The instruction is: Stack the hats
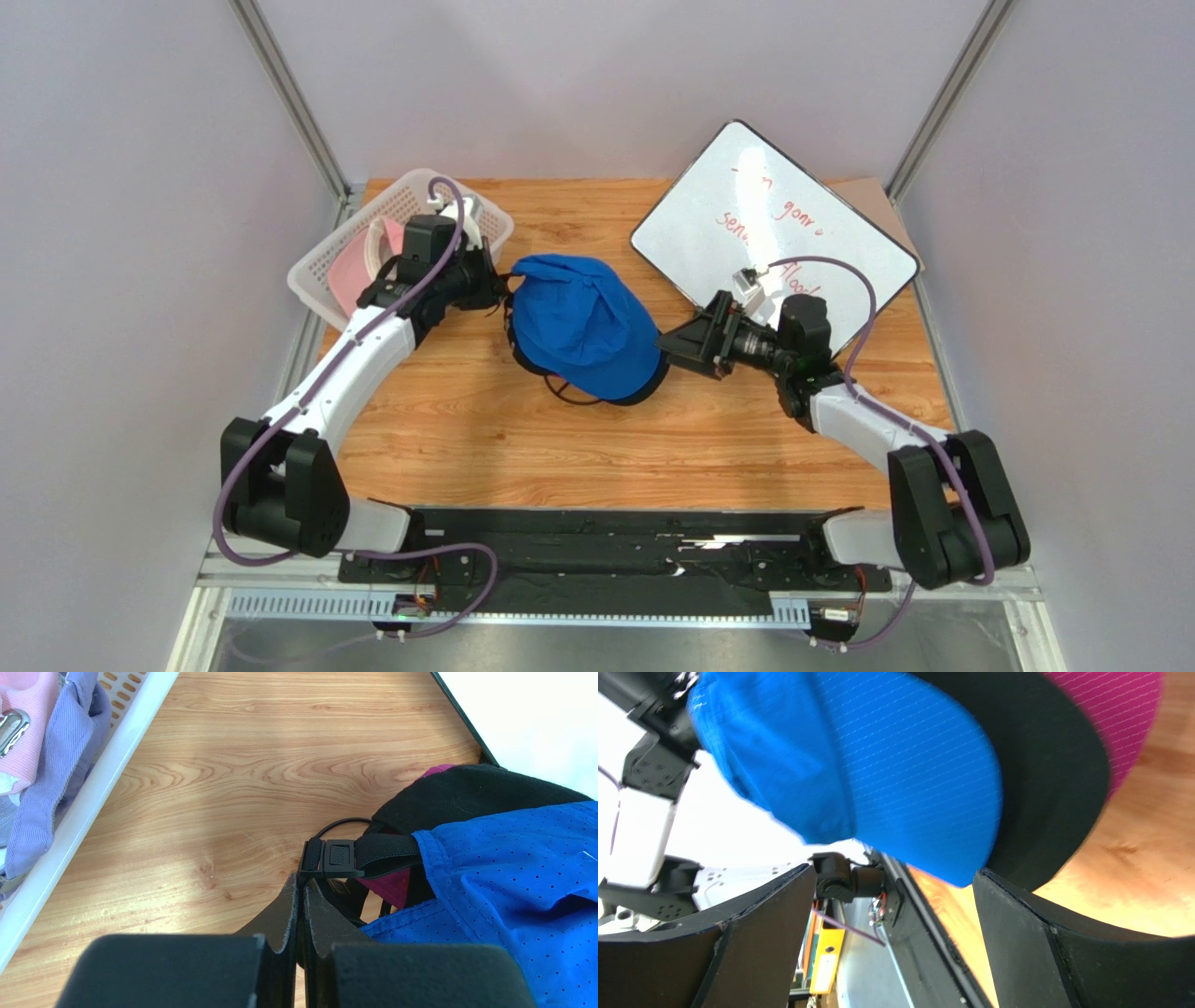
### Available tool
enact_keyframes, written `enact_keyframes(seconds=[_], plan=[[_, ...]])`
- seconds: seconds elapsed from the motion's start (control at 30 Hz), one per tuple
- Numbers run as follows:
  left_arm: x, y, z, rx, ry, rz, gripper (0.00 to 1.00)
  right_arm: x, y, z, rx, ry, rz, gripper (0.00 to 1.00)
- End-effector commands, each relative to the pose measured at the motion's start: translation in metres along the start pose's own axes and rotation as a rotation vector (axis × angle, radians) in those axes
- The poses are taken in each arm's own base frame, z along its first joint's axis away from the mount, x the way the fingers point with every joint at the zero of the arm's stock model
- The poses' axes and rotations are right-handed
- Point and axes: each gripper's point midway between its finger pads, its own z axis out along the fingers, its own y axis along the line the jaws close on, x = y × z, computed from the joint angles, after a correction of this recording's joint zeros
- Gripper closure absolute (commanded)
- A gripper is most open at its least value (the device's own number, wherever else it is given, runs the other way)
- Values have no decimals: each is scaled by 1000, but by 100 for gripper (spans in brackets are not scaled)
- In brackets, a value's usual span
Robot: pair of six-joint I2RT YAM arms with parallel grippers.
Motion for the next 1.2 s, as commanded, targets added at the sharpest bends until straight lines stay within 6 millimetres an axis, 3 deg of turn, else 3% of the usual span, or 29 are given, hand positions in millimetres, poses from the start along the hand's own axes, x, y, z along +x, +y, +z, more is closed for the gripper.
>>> enact_keyframes(seconds=[0.0,0.23,0.6,0.7,0.9,1.0,1.17], plan=[[-19,-4,-5,12,-55,25,100,-9,-2,13,-48,-42,-42,12],[-20,-7,-7,27,-57,28,100,-2,-10,20,-54,-28,-34,12],[-26,-11,-12,37,-74,28,100,13,1,29,-181,-3,-10,14],[-26,-11,-12,39,-75,27,100,16,6,30,-226,-1,5,19],[-25,-11,-13,39,-74,27,100,12,17,26,-289,-33,20,54],[-28,-13,-17,45,-84,29,100,10,22,25,-297,-42,14,81],[-31,-16,-30,51,-106,32,100,6,34,22,-298,-55,-15,97]])
